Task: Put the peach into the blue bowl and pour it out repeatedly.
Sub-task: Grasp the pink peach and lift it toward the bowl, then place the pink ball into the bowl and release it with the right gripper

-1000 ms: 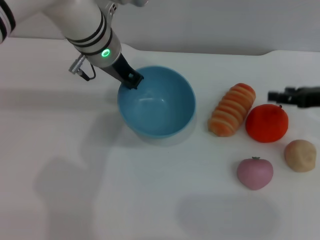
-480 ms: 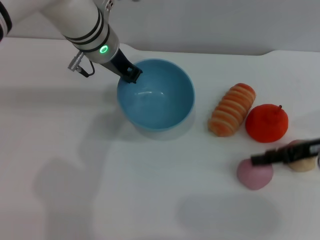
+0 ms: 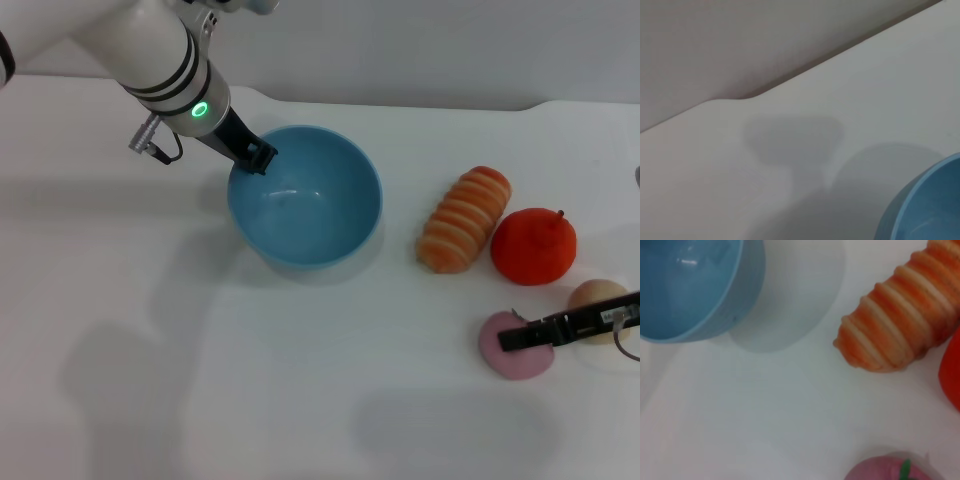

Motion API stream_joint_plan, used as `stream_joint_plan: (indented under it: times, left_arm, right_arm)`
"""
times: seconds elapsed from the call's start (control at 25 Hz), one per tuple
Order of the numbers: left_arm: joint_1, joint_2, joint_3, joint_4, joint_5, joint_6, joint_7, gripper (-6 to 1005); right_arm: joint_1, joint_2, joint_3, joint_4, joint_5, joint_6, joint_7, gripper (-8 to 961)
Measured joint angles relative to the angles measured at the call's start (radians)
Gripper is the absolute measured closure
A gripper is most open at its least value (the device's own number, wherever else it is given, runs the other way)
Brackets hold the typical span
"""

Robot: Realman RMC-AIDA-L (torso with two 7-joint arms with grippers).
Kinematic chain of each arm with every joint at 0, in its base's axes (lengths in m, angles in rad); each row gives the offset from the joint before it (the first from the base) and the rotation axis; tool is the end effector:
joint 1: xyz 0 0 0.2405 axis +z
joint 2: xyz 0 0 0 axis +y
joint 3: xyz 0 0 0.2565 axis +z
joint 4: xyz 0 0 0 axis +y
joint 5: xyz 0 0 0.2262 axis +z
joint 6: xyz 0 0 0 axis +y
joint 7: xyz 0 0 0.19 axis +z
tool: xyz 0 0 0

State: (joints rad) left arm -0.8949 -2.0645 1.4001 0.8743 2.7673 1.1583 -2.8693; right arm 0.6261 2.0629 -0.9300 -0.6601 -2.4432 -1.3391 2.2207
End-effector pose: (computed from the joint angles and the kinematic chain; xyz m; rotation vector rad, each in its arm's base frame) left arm -0.1976 0.4654 -0.0680 -2.2518 -1.0537 0.4553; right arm 0.3064 0.3623 -0.0782 -2.5397 1.5012 -0.0980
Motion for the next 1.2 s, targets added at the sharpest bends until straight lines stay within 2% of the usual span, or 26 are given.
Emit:
stream_joint_plan:
  times: [0.44,0.68,0.76,0.92,1.0,1.12,1.2]
  left_arm:
    - [0.002,0.000,0.000,0.000,0.000,-0.011,0.002,999]
    - [0.002,-0.003,0.005,0.000,-0.001,-0.012,0.002,1000]
    - [0.002,-0.005,0.029,0.000,-0.012,-0.016,-0.003,1000]
    - [0.002,-0.006,0.070,-0.001,-0.086,-0.020,-0.003,1000]
    - [0.002,-0.006,0.076,-0.001,-0.102,-0.022,-0.001,1000]
    - [0.002,-0.006,0.095,-0.001,-0.123,-0.023,-0.002,1000]
    - [0.002,-0.006,0.102,0.000,-0.129,-0.024,-0.003,999]
  right_arm:
    - [0.013,0.002,0.000,-0.039,0.035,0.009,-0.012,603]
    - [-0.002,0.002,-0.006,-0.206,0.271,-0.116,-0.083,776]
    - [0.002,0.002,-0.007,-0.290,0.409,-0.191,-0.103,793]
    - [0.032,0.002,-0.019,-0.309,0.460,-0.202,-0.124,828]
    - [0.055,0.002,-0.042,-0.283,0.461,-0.174,-0.135,870]
    - [0.089,0.004,-0.105,-0.188,0.462,-0.075,-0.162,847]
    - [0.093,0.005,-0.119,-0.169,0.463,-0.051,-0.169,831]
